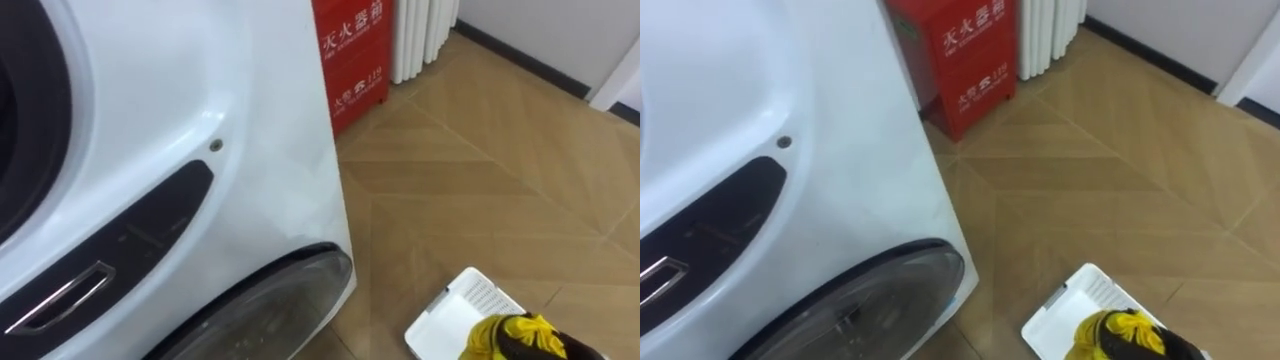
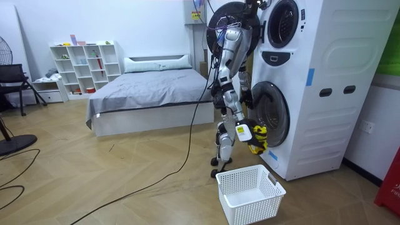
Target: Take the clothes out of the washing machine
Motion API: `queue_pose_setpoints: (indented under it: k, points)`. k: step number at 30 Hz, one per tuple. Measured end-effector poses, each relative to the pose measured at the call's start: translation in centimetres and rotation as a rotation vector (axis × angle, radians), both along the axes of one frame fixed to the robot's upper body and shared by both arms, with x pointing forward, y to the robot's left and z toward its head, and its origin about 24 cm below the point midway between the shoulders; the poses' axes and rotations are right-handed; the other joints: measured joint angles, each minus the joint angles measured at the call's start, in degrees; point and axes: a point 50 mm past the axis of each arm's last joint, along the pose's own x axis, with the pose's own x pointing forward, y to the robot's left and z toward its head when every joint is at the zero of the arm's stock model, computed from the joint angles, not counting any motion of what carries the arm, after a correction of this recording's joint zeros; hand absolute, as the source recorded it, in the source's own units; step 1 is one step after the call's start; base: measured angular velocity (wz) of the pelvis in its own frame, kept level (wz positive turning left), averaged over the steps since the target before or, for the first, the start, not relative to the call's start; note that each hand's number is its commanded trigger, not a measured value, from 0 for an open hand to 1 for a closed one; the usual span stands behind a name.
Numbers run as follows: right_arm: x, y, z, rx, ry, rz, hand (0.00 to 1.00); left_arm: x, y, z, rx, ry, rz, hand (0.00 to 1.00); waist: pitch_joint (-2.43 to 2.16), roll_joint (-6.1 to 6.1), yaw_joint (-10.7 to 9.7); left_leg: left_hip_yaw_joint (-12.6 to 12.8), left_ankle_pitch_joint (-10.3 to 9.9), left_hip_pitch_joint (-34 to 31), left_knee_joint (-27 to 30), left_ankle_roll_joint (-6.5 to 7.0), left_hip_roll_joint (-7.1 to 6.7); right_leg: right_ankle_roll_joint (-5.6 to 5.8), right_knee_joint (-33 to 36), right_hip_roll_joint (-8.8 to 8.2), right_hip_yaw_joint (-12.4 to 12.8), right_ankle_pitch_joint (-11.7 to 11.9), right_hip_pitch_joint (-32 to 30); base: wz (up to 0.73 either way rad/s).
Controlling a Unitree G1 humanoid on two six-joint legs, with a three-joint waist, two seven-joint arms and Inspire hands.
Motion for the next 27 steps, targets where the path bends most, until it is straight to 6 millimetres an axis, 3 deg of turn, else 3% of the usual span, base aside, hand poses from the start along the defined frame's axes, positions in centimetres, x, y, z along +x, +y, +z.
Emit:
queue_pose_setpoints:
  k: [12,16,27]
  points:
    - [0.25,0.45,-0.01,-0.011,-0.015,0.024,0.0,-0.02,-0.15,0.03,-0.007,-0.019,-0.021,0.0,0.22,-1.14,-0.01,-2.7,0.27,0.1,-0.12,-0.11,-0.13,-0.31,-1.18,-0.69,-3.01,-0.33,1.56,0.12]
    - [0.32,0.55,0.02,-0.007,-0.024,0.025,0.0,0.04,0.01,0.09,-0.004,-0.023,-0.021,0.0,0.53,-1.6,0.04,-3.31,0.28,-0.3,-0.08,-0.12,-0.14,-0.46,-1.35,-0.93,-4.22,-0.44,1.49,0.08]
    - [0.51,0.84,0.0,-0.003,-0.026,0.04,0.0,-0.1,0.35,0.15,-0.002,-0.028,-0.022,0.0,0.4,-1.5,1.53,-5.94,0.31,-1.63,0.51,-0.16,-0.25,-0.56,-2.11,-1.62,-7.57,-0.46,1.71,0.13]
